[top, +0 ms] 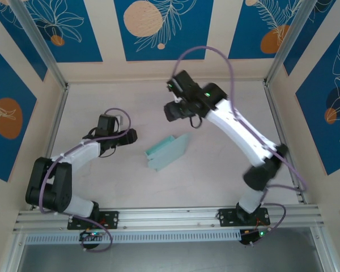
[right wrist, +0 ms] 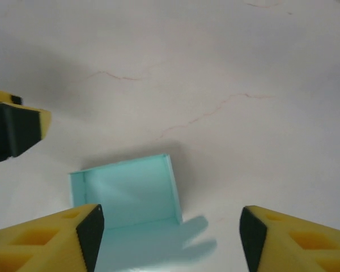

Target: Fold the paper box

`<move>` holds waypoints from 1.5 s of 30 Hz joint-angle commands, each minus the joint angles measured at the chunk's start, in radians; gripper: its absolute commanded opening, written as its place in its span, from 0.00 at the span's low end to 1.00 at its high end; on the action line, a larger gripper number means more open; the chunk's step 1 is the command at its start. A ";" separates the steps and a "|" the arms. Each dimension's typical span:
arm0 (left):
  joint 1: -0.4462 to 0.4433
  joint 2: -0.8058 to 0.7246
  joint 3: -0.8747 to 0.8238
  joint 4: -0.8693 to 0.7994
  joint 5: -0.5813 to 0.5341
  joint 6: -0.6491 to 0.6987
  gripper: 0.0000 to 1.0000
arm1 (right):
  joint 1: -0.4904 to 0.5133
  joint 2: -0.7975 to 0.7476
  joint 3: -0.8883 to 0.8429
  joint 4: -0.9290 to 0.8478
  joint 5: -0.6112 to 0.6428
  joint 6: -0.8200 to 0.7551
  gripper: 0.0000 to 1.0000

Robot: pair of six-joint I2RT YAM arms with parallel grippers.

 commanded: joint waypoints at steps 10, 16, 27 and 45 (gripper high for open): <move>-0.071 0.155 -0.041 0.096 -0.036 0.058 0.63 | 0.100 -0.458 -0.870 0.293 0.025 0.556 0.31; -0.105 0.206 -0.015 0.087 -0.086 0.080 0.55 | 0.167 -0.323 -0.894 0.355 0.053 0.600 0.27; -0.166 0.248 -0.066 0.218 -0.002 0.042 0.40 | 0.116 -0.115 -0.910 0.530 -0.044 0.574 0.20; -0.315 0.249 -0.238 0.488 -0.008 -0.126 0.31 | -0.100 0.080 -0.787 0.724 -0.253 0.345 0.18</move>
